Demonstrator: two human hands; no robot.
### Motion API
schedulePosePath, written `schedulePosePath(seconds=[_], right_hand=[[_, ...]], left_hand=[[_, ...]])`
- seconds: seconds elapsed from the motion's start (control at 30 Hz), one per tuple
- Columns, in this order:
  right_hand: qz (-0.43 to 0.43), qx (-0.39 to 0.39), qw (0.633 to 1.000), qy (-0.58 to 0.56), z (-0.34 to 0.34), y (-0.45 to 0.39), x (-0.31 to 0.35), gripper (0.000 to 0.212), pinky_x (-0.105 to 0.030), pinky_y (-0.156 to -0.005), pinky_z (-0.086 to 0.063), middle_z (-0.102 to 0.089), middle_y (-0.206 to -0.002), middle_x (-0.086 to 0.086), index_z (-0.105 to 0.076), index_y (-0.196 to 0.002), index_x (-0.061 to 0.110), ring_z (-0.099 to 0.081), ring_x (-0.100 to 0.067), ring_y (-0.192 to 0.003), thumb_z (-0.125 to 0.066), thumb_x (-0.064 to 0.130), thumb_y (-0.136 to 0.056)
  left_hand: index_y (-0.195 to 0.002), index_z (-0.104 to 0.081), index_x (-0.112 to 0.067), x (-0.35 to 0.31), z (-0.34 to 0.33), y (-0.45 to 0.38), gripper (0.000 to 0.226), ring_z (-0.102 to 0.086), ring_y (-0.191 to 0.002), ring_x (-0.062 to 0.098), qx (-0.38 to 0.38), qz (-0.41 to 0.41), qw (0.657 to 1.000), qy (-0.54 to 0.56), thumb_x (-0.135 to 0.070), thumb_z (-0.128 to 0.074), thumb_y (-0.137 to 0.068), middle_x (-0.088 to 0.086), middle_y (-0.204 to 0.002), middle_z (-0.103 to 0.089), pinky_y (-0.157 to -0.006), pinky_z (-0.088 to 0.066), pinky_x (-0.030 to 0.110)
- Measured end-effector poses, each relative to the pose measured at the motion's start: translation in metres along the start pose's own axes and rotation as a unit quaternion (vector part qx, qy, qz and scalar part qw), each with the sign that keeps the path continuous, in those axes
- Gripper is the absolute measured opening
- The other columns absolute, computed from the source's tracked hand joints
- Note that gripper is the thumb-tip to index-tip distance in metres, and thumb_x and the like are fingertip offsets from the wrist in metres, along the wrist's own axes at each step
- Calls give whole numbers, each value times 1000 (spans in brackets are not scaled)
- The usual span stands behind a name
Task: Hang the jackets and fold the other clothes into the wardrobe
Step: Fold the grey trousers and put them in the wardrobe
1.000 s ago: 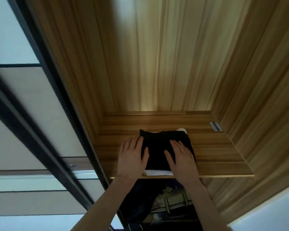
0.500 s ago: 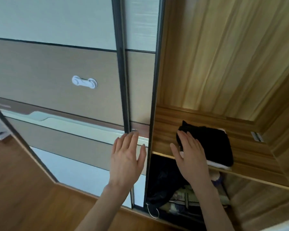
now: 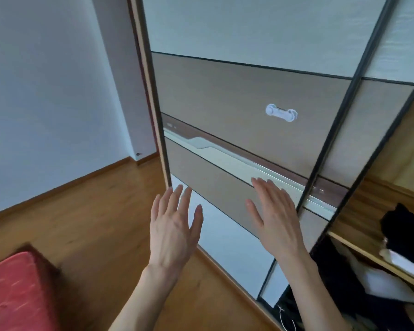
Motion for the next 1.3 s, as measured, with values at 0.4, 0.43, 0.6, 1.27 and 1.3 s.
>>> schedulePosePath(seconds=[0.4, 0.43, 0.6, 1.27, 1.3], right_hand=[[169, 74, 980, -74, -130, -113, 154, 59, -45, -124, -29, -53, -156, -5, -49, -154, 18, -45, -26, -148, -36, 54, -108], [183, 82, 977, -77, -141, -126, 164, 58, -43, -125, -27, -52, -157, -3, -48, -155, 19, -43, -24, -149, -39, 53, -109], [234, 93, 961, -117, -192, -194, 203, 56, -44, -125, -29, -52, -157, -2, -49, -154, 19, -43, -23, -149, -48, 50, -108], [378, 134, 901, -163, -332, -358, 382, 65, -34, -126, -13, -43, -163, 4, -36, -161, 28, -33, -17, -155, -29, 64, -107], [381, 135, 900, -165, -341, -365, 394, 66, -34, -126, -13, -43, -163, 4, -36, -161, 28, -33, -17, -155, -28, 64, -107]], left_hand=[[-142, -58, -15, 177, 42, -36, 43, -44, -147, 27, -84, 156, 981, -80, -37, -52, -106, 7, -149, -58, -123, -31, 50], [-142, -58, -15, 190, 41, -44, 42, -44, -146, 27, -93, 164, 978, -88, -37, -51, -107, 6, -148, -58, -123, -31, 50], [-139, -60, -15, 245, 37, -87, 42, -49, -141, 23, -128, 179, 970, -103, -36, -50, -104, 3, -144, -61, -118, -38, 48], [-143, -58, -13, 430, 51, -191, 47, -49, -140, 21, -187, 283, 914, -223, -39, -49, -105, 5, -145, -61, -118, -39, 48], [-143, -57, -14, 444, 51, -198, 47, -49, -140, 21, -189, 288, 912, -224, -40, -48, -105, 4, -145, -61, -118, -39, 48]])
Point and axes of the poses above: each hand's wrist, its own y-axis away from the middle knuckle, its own z-axis out of the back of the hand, x = y × z, the point moved 2 cm from there along -y, towards the middle knuckle
